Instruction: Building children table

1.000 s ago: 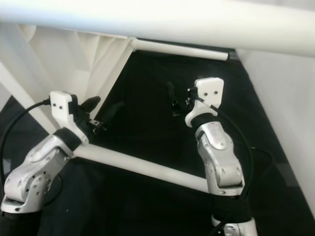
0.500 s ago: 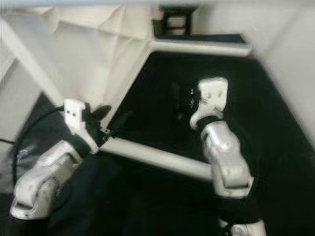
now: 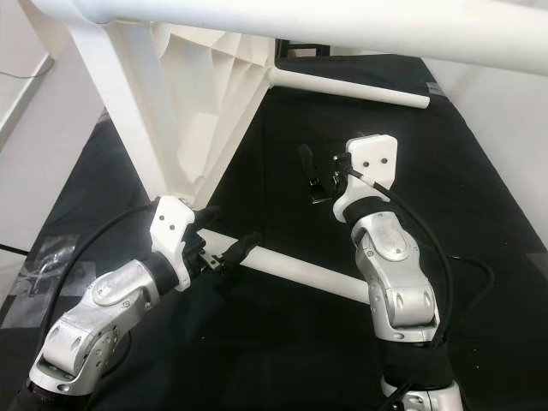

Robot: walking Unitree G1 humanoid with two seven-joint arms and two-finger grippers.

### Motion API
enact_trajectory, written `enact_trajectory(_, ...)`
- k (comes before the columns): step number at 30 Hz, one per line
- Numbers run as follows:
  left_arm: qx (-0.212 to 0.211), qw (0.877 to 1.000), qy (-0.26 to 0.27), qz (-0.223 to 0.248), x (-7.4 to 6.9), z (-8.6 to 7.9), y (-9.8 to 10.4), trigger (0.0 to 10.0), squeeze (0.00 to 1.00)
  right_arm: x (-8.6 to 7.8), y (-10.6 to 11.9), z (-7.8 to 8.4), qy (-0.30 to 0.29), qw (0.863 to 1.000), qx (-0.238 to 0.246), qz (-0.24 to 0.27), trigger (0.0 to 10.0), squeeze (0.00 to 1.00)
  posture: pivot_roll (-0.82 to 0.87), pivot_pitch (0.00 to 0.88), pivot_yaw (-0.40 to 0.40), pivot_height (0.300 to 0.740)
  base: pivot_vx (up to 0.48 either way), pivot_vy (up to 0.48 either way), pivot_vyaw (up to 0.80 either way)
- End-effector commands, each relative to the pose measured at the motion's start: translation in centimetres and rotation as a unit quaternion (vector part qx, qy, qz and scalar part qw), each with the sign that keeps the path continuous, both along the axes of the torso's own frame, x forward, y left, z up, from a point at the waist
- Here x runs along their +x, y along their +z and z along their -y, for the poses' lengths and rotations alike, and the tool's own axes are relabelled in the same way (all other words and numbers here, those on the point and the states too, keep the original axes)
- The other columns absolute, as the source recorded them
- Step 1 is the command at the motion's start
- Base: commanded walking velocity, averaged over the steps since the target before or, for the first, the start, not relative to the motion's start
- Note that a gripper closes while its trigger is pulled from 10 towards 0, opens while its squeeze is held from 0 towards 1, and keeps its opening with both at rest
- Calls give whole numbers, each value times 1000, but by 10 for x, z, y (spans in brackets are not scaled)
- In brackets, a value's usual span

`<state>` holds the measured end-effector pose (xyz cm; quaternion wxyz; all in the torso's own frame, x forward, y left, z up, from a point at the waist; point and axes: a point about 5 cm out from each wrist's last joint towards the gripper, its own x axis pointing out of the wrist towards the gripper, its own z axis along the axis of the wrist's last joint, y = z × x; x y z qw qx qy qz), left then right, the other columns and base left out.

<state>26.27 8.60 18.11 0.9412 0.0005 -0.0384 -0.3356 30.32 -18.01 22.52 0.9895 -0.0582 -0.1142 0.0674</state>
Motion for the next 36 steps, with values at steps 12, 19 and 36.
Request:
enact_trajectory(12, 3, 997, 77, -5, -5, -28, -20, 0, 0, -5, 3, 12, -21, 1000, -24, 3, 10000, 0, -15, 181, 25, 740, 0, 0, 0)
enact_trajectory(19, -5, 998, 66, -3, -3, -21, -20, 0, 0, -26, 35, 21, -15, 990, -109, 91, 10000, 0, -40, 180, 33, 740, 0, 0, 0)
enact_trajectory(36, 1, 999, 45, 4, 13, -17, -19, 7882, 0, -93, 51, 3, 10, 925, -329, 191, 10000, 0, -147, 178, 108, 740, 0, 0, 0)
